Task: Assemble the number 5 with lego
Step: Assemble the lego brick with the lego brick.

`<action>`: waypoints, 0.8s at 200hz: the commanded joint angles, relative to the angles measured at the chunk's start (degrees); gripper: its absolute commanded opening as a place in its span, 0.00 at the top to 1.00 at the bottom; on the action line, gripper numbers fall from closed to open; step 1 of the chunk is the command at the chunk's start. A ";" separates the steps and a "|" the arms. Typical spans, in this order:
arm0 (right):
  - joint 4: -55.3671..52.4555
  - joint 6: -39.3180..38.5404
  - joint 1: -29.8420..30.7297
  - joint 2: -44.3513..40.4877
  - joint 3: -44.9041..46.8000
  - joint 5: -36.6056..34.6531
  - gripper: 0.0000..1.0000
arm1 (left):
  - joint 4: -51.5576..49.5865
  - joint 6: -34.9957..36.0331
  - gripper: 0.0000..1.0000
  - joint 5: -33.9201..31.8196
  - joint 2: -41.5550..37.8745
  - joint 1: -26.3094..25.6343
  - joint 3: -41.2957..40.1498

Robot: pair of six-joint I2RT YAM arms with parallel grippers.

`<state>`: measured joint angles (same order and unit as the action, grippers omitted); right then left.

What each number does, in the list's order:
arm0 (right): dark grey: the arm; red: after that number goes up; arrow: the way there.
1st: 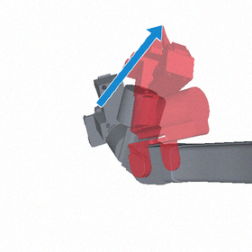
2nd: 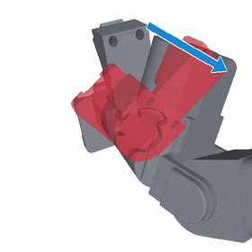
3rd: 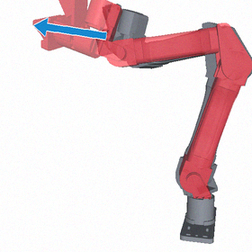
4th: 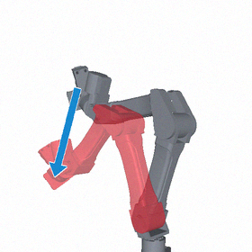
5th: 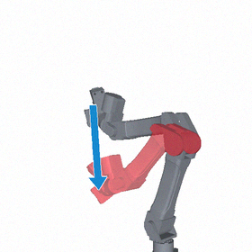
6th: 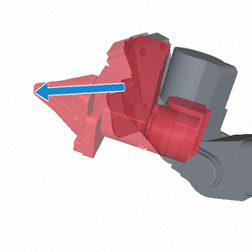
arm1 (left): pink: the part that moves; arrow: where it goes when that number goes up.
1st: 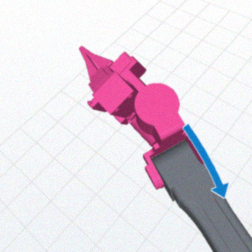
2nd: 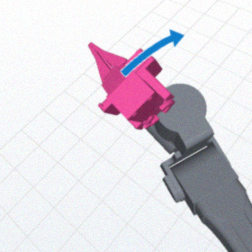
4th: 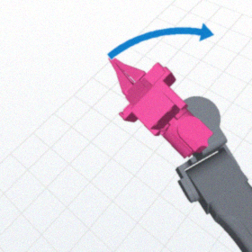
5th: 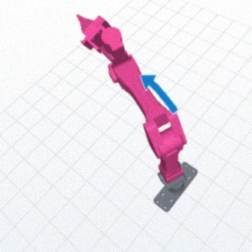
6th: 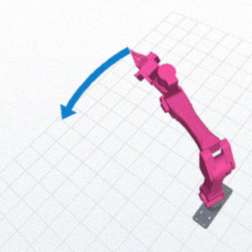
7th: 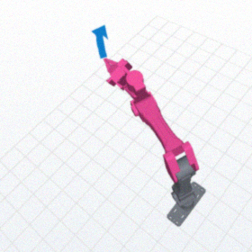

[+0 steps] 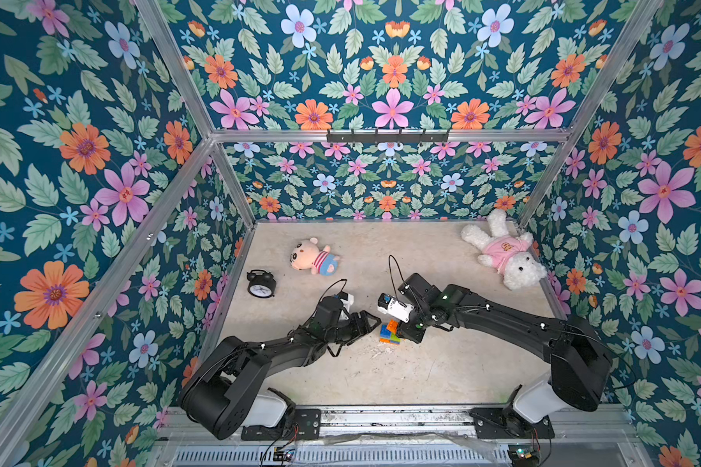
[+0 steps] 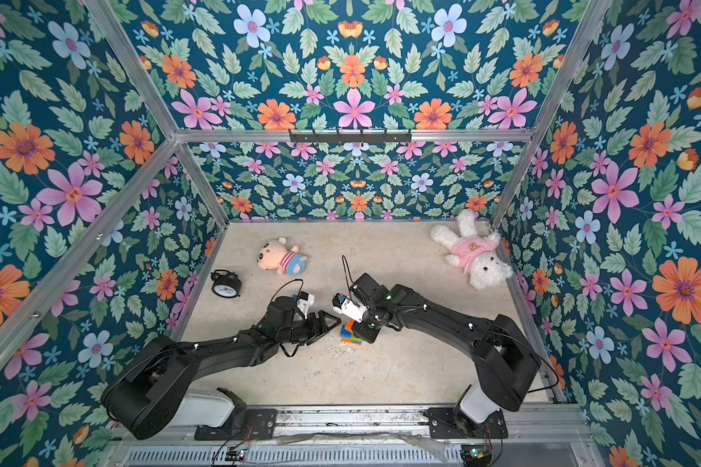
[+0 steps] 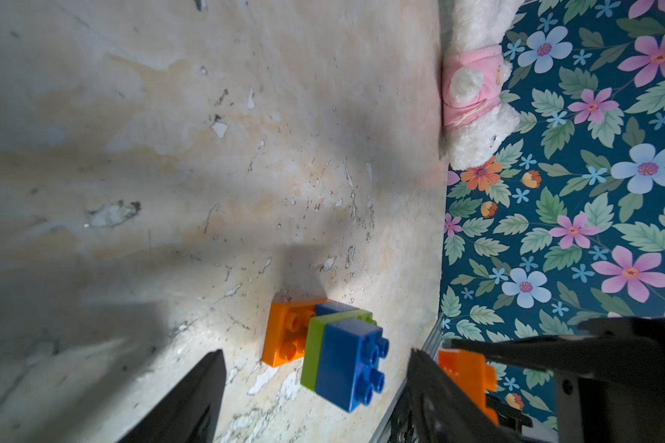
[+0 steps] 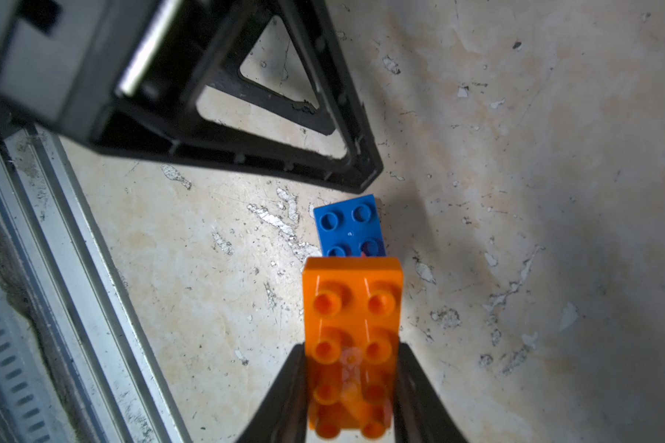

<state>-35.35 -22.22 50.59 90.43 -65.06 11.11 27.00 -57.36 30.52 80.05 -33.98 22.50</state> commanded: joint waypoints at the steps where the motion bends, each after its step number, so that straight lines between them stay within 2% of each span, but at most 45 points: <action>1: -2.14 -3.44 0.10 1.49 -1.55 0.05 0.76 | 4.39 -1.74 0.20 2.02 1.08 0.29 -0.30; 27: -5.73 -5.49 0.08 3.94 -4.15 0.57 0.76 | 7.04 -2.98 0.18 2.79 1.77 0.79 -1.22; 67: -6.99 -7.39 0.13 7.58 -6.36 0.53 0.77 | 7.47 -2.99 0.14 2.00 -1.52 1.93 -2.97; 117: -7.32 -8.46 0.12 9.52 -9.33 -0.34 0.77 | 5.60 -1.61 0.14 3.09 -2.36 1.98 -3.28; 160: -8.77 -8.47 0.47 11.12 -10.44 -1.89 0.77 | 11.50 -3.37 0.15 5.81 -0.88 1.99 -4.62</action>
<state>-42.48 -30.06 50.83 100.99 -75.11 10.17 33.10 -59.86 33.98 78.50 -32.01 18.31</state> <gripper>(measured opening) 0.355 0.849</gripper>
